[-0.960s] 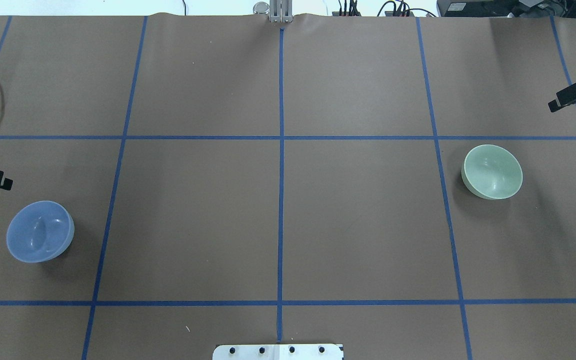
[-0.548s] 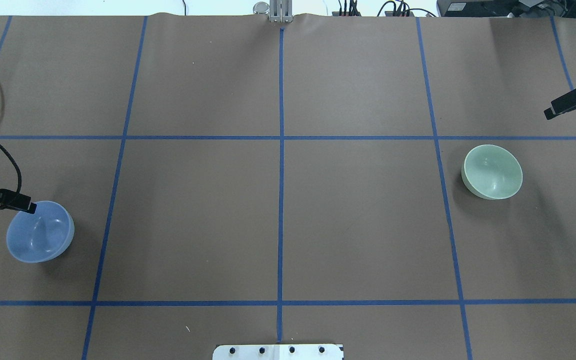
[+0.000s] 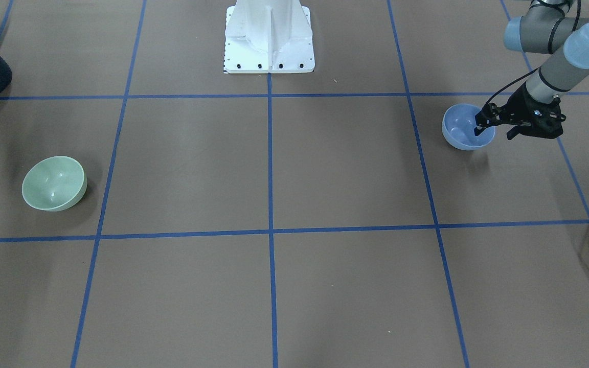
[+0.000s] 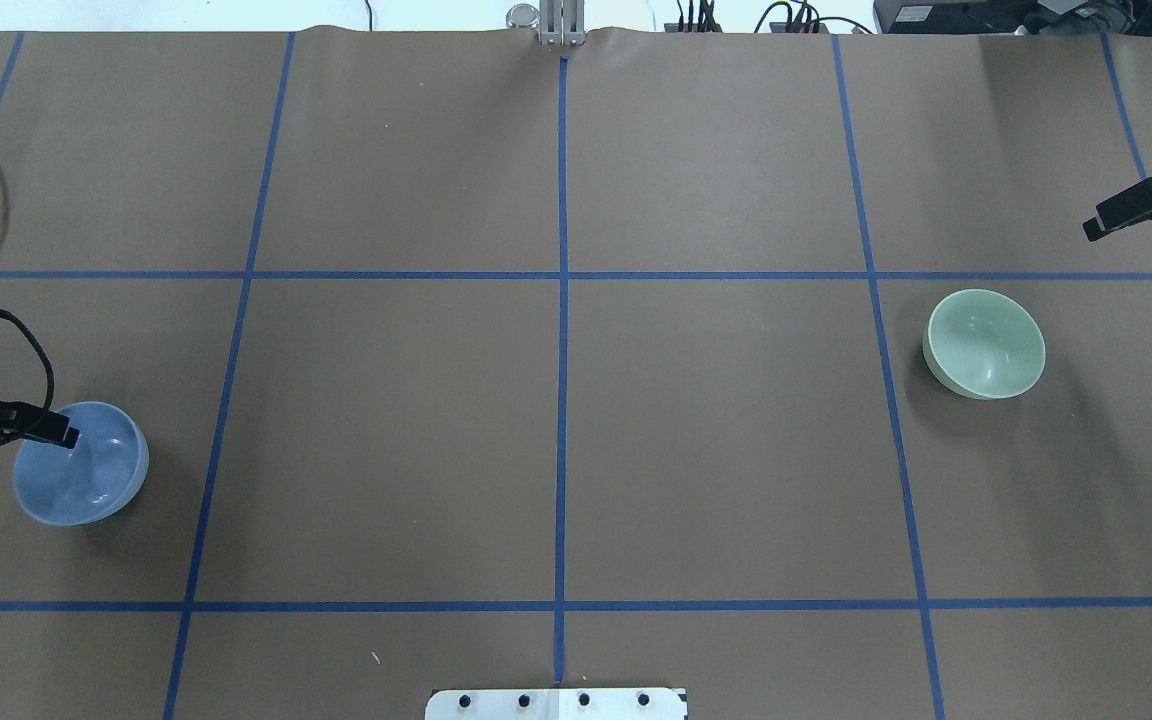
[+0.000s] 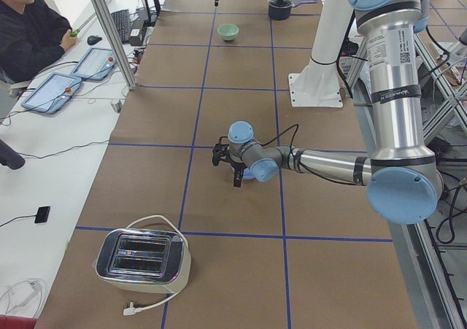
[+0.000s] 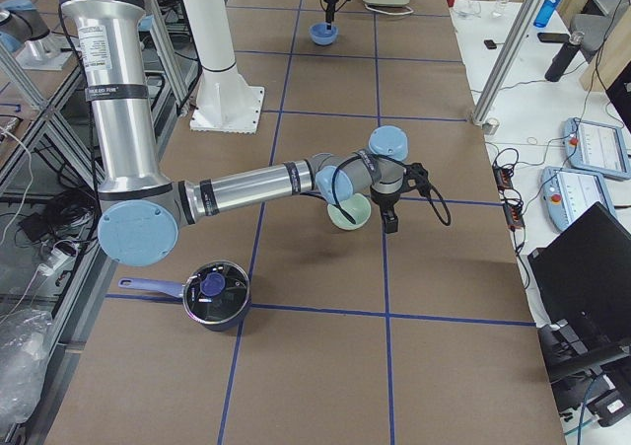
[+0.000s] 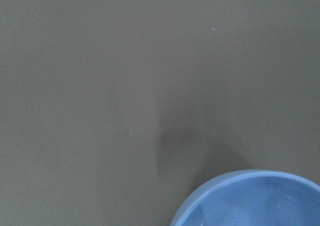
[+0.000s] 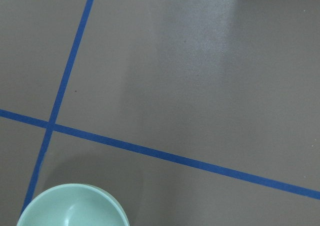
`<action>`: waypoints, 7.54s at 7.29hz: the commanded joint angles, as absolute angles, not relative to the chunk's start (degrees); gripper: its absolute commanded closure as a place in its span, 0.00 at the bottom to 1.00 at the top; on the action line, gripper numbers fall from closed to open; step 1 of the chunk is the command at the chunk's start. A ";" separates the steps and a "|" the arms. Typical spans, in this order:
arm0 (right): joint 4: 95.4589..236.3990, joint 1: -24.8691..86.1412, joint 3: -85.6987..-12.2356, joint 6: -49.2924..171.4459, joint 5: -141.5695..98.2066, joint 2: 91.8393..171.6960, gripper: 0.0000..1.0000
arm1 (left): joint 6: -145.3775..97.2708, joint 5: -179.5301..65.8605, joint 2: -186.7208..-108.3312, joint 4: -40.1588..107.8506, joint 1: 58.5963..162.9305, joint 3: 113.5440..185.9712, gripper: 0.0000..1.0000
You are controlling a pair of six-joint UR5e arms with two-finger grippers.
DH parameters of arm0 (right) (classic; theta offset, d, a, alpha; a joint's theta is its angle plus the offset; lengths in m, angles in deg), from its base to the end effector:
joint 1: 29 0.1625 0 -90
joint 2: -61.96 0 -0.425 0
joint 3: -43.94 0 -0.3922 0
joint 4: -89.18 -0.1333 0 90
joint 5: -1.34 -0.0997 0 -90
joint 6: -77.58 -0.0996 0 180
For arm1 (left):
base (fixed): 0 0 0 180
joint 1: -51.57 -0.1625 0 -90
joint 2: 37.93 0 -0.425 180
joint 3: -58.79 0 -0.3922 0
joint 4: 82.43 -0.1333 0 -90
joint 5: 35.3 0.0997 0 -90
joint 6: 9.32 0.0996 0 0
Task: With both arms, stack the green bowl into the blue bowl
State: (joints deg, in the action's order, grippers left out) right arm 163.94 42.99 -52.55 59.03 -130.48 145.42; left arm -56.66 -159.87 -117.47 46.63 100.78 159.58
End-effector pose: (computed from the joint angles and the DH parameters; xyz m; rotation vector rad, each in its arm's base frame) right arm -0.1075 -0.5470 0.5145 0.2231 -0.8264 -0.1712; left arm 0.2320 -0.3864 0.5783 0.0758 0.8781 0.1005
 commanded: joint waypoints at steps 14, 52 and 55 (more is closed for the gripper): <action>164.07 36.23 -48.52 58.86 -130.50 145.11 0.01 | -73.44 -163.73 -144.76 25.10 97.56 164.34 1.00; 164.50 9.01 -56.26 5.88 -115.86 123.58 1.00 | -33.72 -168.09 -133.23 16.18 119.21 169.44 0.02; 164.77 5.91 -56.52 3.06 -113.98 121.65 1.00 | -24.72 -168.19 -126.72 18.11 124.59 169.97 0.02</action>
State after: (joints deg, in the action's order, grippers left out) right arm 164.67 7.19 -56.47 4.30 -114.68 122.63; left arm -27.91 -168.09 -129.16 17.27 122.62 169.89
